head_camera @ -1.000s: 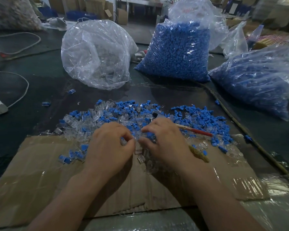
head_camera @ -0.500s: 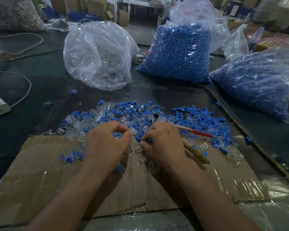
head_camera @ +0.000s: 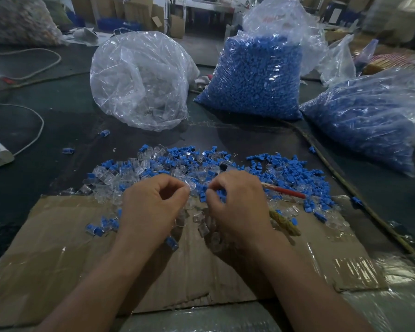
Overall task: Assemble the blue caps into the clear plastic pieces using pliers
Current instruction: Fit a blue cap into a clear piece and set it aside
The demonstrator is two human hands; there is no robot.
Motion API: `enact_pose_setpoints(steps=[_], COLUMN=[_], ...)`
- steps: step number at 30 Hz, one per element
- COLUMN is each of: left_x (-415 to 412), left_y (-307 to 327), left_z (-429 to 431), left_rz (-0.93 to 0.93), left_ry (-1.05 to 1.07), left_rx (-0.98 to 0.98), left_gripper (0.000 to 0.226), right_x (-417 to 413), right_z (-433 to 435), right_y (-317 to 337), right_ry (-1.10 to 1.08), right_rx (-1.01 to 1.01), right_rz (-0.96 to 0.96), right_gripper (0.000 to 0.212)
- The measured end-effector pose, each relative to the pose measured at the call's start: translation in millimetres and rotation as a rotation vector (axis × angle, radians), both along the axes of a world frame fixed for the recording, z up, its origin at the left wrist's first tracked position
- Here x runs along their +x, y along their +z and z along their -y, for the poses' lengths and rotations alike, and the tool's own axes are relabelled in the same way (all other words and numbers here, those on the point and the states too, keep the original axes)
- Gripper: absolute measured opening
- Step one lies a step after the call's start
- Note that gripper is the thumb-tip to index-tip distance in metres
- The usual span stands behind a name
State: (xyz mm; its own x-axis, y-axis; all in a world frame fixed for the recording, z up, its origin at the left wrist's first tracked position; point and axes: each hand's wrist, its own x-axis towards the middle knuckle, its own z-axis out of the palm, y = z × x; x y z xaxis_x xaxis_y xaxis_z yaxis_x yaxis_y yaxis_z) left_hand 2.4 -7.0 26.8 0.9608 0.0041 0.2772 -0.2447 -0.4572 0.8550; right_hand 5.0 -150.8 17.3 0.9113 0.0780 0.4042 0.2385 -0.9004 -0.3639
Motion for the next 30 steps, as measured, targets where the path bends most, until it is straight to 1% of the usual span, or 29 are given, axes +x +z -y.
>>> enact_pose_setpoints(steps=[2, 4, 5, 7, 10, 14, 19, 21, 24, 27, 28, 30], left_x=[0.2, 0.3, 0.1, -0.7, -2.2, -3.2, -6.3, -5.2, -3.4, -2.9, -2.8, -2.7], left_y=[0.0, 0.2, 0.3, 0.1, 0.5, 0.8, 2.4, 3.1, 5.0, 7.3, 7.8, 8.2], left_z=[0.4, 1.3, 1.9, 3.1, 5.3, 5.9, 7.8, 7.1, 4.4, 2.3, 2.0, 1.6], left_rz=[-0.015, -0.022, -0.021, -0.009, 0.019, 0.043, 0.057, 0.039, -0.007, -0.047, -0.058, -0.076], left_ry=[-0.005, 0.001, -0.001, -0.014, -0.018, -0.012, -0.075, -0.083, -0.105, -0.150, -0.163, -0.178], left_rx=[-0.087, -0.142, -0.148, -0.133, -0.063, -0.055, -0.016, -0.042, -0.130, -0.197, -0.205, -0.209], left_gripper=[0.020, 0.014, 0.013, 0.021, 0.028, 0.029, 0.029, 0.028, 0.027, 0.025, 0.024, 0.021], right_x=[-5.8, -12.0, -14.3, -15.7, -14.9, -14.6, -13.9, -14.1, -14.9, -16.1, -16.3, -16.6], right_z=[-2.0, -6.3, -8.1, -10.5, -12.1, -12.2, -11.6, -10.9, -7.6, -2.0, -0.8, 0.7], right_y=[5.4, 9.4, 10.1, 10.5, 9.3, 6.8, 7.2, 6.7, 5.9, 7.7, 8.5, 9.0], right_ry=[-0.004, 0.022, 0.038, 0.050, 0.031, 0.012, 0.029, 0.057, 0.102, 0.203, 0.240, 0.282], right_rx=[0.203, 0.288, 0.296, 0.287, 0.239, 0.216, 0.231, 0.273, 0.412, 0.626, 0.680, 0.717], right_rz=[0.077, 0.120, 0.127, 0.131, 0.107, 0.095, 0.109, 0.084, 0.021, -0.154, -0.203, -0.224], right_gripper=[0.013, 0.010, 0.010, 0.010, 0.012, 0.013, 0.019, 0.016, 0.006, 0.032, 0.035, 0.034])
